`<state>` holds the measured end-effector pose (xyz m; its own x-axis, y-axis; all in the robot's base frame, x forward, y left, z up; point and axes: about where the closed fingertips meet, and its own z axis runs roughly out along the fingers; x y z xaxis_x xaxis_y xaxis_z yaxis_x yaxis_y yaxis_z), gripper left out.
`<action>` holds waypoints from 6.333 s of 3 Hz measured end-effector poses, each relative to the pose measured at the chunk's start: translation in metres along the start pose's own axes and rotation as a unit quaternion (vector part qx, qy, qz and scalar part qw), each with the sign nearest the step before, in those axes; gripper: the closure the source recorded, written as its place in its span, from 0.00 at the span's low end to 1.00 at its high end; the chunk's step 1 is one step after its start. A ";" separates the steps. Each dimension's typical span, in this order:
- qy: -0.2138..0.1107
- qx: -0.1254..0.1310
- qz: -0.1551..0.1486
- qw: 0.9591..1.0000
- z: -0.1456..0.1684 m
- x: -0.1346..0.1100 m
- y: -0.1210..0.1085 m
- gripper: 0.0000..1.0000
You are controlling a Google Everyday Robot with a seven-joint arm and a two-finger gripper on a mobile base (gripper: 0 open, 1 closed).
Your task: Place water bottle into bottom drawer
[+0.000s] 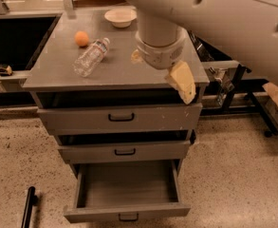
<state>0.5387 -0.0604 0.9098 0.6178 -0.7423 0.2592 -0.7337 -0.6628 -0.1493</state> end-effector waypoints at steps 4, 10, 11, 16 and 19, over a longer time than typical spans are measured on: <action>0.042 0.054 -0.251 0.966 0.013 -0.030 -0.136 0.00; -0.019 0.056 -0.345 0.937 0.070 -0.052 -0.285 0.00; -0.021 0.046 -0.348 0.936 0.083 -0.054 -0.288 0.00; -0.118 0.032 -0.161 0.979 0.074 -0.008 -0.198 1.00; -0.177 -0.034 0.100 0.979 0.077 -0.008 -0.010 1.00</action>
Offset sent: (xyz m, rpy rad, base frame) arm 0.0357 0.0385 -0.0079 -0.0693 0.0513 0.2285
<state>0.5630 -0.0551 0.8362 0.5110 -0.8515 -0.1172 -0.8593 -0.5025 -0.0954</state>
